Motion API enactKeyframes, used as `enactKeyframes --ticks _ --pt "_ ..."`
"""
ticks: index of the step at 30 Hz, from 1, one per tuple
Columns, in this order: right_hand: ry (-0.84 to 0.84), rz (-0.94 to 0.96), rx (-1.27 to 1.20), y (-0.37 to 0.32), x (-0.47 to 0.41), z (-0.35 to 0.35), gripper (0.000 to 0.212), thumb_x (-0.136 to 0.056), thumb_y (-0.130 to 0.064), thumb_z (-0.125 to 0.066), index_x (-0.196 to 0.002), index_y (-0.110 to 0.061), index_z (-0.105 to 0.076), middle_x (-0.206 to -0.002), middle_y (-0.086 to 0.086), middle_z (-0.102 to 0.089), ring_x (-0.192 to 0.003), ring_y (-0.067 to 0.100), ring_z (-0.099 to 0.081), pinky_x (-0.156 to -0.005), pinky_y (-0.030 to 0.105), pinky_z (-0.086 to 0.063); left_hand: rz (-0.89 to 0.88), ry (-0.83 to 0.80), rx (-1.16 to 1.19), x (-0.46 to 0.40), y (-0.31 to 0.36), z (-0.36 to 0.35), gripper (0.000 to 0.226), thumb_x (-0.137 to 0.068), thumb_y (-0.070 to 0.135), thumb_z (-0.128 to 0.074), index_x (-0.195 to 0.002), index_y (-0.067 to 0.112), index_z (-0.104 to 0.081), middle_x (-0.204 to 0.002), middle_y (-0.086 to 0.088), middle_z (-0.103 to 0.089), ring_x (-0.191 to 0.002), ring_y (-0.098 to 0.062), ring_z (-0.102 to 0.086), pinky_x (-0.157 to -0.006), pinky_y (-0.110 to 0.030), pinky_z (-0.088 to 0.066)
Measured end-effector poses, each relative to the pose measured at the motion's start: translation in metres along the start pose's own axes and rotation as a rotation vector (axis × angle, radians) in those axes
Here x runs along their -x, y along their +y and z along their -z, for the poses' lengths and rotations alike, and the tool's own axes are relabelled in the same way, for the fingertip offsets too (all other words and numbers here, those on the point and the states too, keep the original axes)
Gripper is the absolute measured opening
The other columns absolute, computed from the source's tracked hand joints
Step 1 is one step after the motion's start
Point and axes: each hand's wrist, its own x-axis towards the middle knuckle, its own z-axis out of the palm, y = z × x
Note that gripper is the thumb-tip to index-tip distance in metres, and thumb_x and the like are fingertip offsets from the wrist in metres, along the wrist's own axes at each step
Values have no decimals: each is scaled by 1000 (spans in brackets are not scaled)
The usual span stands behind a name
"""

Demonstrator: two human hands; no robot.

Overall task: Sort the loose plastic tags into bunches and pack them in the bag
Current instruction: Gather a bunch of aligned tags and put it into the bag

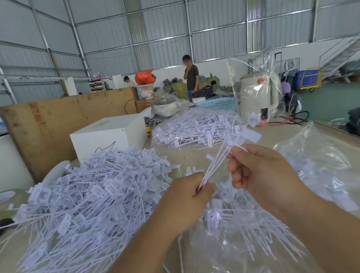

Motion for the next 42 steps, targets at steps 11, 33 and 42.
enactKeyframes --ticks 11,33,42 --pt "-114 -64 -42 3 9 -12 27 -74 3 -71 -92 -5 -52 -59 7 -52 -52 17 -54 -47 27 -46 9 -20 28 1 -2 3 30 -99 39 -50 -74 25 -60 -71 9 -67 -55 2 -54 -56 -17 -41" --pt "-63 143 176 4 17 -17 42 -98 -22 -51 -63 -18 -74 -71 8 -74 -69 17 -71 -64 21 -53 33 -65 13 4 13 19 31 -65 71 -70 -84 47 -63 -96 22 -61 -86 10 -54 -71 -18 -39" --pt "-63 213 156 0 18 -18 22 -97 -20 -52 -77 -22 -59 -61 7 -66 -59 18 -63 -58 21 -50 -26 -243 -9 5 20 19 20 -77 33 -80 -63 41 -68 -59 15 -48 -53 -2 -42 -56 -22 -34"
